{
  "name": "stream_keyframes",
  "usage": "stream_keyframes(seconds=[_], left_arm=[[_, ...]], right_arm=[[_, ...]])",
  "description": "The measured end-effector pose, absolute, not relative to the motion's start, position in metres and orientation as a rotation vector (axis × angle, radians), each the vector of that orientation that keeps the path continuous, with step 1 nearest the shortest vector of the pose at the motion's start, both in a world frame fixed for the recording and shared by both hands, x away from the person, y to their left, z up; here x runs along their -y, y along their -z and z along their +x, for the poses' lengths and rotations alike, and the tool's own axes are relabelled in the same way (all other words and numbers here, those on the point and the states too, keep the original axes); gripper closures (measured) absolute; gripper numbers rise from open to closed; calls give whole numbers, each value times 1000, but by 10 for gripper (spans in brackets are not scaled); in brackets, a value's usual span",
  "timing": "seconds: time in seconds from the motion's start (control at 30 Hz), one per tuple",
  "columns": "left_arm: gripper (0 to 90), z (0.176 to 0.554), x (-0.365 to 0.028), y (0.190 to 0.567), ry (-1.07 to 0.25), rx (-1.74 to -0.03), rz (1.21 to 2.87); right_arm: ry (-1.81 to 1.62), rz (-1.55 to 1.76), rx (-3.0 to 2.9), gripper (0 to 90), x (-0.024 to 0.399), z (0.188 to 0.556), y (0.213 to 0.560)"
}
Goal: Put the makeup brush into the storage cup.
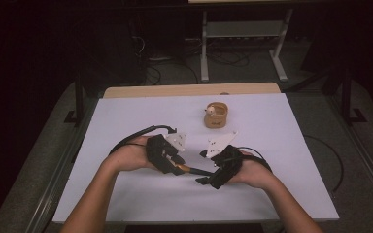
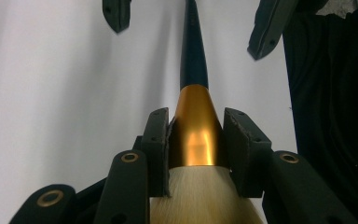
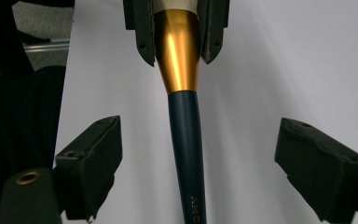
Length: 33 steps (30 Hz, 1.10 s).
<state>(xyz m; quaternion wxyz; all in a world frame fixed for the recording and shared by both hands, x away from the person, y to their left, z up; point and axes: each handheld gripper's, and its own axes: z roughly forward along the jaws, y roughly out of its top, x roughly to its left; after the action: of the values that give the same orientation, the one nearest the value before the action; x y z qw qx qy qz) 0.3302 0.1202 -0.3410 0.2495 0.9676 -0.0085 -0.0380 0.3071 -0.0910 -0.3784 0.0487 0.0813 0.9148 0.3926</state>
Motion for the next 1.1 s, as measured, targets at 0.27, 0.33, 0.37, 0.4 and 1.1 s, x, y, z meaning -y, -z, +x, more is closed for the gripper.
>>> stream_keyframes(seconds=[0.27,0.33,0.37,0.4,1.1], left_arm=[[627,331,-119,342,112,23,2642],[627,331,-118,342,103,27,2646],[627,331,-118,342,103,28,2646],[627,330,-118,342,108,25,2645],[627,331,-116,343,121,14,2647]], right_arm=[[-1128,167,-2839,374,79,309,380],[-1106,139,-2844,407,76,309,379],[-1098,132,-2853,422,74,309,378],[-1090,127,-2861,435,73,309,377],[-1017,90,-2899,681,60,310,378]])
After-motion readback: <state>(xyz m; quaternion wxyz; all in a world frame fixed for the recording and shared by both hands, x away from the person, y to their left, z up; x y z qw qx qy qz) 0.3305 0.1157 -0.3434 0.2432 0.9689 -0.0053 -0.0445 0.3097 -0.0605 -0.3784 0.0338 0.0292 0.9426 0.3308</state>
